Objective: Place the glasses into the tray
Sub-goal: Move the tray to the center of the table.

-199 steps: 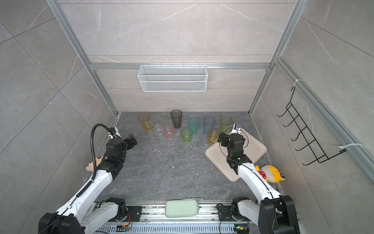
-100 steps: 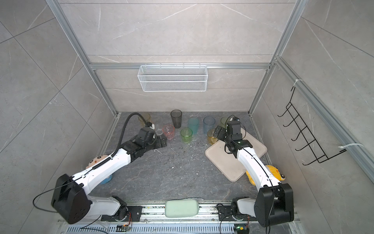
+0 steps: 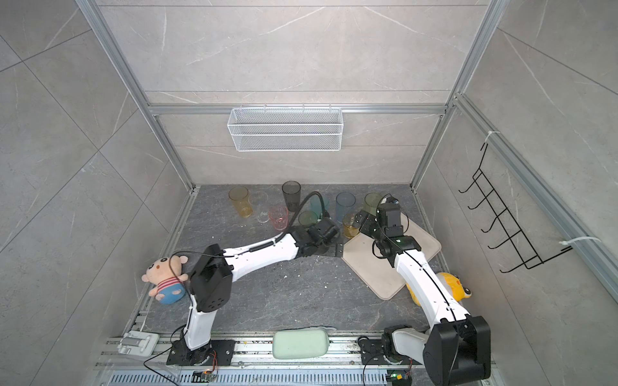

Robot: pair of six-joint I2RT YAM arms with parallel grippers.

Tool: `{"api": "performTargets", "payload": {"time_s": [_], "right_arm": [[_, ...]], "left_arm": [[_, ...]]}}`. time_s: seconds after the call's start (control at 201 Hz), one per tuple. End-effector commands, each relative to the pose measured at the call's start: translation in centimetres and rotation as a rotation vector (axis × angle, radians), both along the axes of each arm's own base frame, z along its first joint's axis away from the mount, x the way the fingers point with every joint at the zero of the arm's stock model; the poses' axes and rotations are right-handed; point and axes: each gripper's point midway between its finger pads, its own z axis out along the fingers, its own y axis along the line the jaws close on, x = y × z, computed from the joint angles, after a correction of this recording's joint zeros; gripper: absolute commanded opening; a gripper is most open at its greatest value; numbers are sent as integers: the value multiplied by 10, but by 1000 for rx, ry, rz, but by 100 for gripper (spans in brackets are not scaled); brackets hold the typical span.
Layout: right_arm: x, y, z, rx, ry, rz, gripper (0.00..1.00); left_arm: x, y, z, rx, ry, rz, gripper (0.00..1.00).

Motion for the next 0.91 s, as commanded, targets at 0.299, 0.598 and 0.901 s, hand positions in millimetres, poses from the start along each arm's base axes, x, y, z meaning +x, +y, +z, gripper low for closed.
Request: {"api": "performTargets", "payload": {"time_s": [0.299,0.598,0.901], "right_arm": [[-17,-27,-14,-28,65,-164,99],[-22,-39,-16,-53,64,-230,100],[-22,-40,-19,-52,74,-245,100]], "left_arm": [[-20,-44,-29,126,-33,39,97],[-27,-58,-48,137,-35,27,92],[-39,-77,-70,143,-6,-33,84]]}}
